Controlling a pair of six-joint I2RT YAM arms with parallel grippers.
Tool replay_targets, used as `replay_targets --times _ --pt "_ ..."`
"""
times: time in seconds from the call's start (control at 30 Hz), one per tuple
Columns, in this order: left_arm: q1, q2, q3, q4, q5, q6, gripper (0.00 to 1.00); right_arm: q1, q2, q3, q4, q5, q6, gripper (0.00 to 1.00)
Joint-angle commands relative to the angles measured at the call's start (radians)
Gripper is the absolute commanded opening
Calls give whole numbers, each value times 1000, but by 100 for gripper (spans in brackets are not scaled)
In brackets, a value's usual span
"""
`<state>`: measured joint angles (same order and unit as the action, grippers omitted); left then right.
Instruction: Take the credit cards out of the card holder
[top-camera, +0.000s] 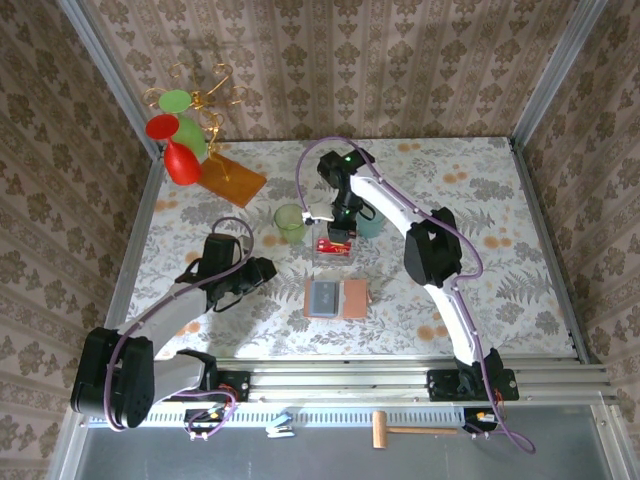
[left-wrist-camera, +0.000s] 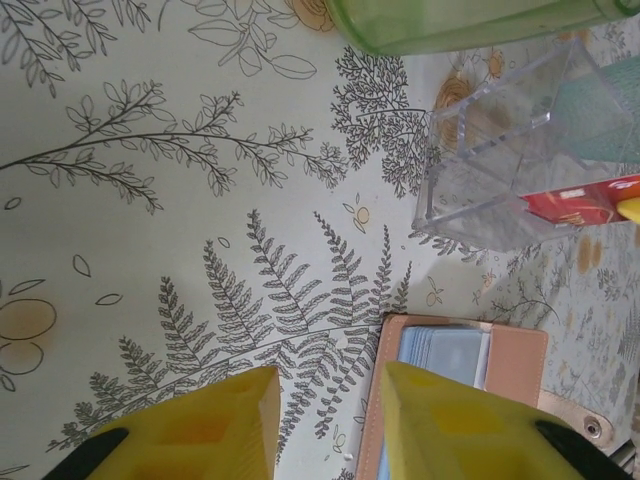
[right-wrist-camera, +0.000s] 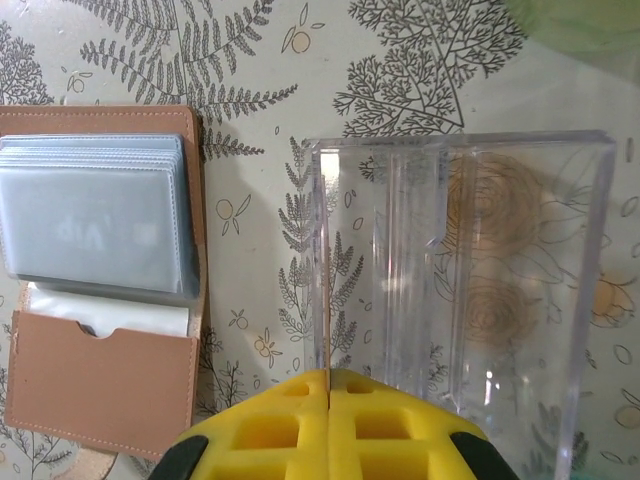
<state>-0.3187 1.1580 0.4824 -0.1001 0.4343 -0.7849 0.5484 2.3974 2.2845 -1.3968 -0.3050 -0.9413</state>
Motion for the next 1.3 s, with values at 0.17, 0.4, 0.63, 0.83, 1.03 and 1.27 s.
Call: replay_targets --times 0.17,0.4,0.63,0.83,1.03,1.27 --pt "11 18 5 22 13 -4 32 -2 72 52 -93 -43 -20 0" --pt "13 36 3 37 20 -4 32 -2 107 58 -101 -67 -3 4" --pt "16 45 0 48 27 -2 32 -2 95 71 -102 -80 22 14" --pt "16 48 3 61 41 -1 33 -2 27 77 -78 -48 60 21" --pt "8 90 20 94 80 2 33 -2 -31 87 -80 -12 99 25" --pt "-37 148 58 123 98 8 33 -2 -100 34 -42 -23 214 27"
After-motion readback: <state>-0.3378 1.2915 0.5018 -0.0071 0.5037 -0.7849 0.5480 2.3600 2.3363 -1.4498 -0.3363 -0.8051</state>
